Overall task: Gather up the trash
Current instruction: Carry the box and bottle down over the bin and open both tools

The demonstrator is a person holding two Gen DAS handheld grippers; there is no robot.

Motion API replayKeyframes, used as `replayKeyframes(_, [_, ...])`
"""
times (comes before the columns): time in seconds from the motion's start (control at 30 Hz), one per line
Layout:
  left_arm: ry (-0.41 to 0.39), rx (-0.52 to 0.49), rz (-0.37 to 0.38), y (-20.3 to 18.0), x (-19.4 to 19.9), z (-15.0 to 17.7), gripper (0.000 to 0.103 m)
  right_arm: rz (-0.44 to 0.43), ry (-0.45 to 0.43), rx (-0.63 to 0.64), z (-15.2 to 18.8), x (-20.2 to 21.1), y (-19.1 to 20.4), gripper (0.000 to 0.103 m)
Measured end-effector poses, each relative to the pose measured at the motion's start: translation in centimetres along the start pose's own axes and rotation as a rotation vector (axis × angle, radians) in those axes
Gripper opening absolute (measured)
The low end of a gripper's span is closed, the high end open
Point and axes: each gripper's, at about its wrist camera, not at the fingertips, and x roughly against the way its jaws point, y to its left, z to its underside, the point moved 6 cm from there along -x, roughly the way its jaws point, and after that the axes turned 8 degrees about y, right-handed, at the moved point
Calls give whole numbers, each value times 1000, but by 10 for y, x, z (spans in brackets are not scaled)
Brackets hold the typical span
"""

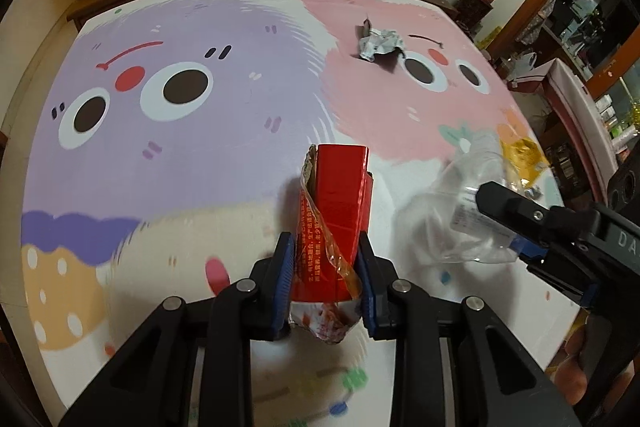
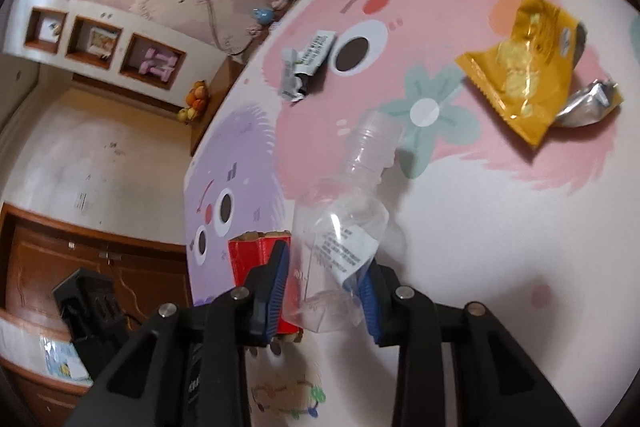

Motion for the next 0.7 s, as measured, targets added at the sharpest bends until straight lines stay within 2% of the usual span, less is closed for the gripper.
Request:
replayKeyframes(0.17, [-32, -30, 48, -15, 30, 29, 27, 4, -13, 99, 26, 36, 4, 33])
replayKeyframes(0.3, [-51, -41, 81, -30, 56, 61, 27, -5, -32, 169, 61, 73, 1, 33])
replayKeyframes(0.53, [-132, -106, 62, -66, 100, 135, 27, 6, -70, 290, 133, 131, -11, 33])
replayKeyframes(0.7, [-163, -170, 48, -93, 110, 197, 27, 71, -114, 368, 194, 163, -29, 33])
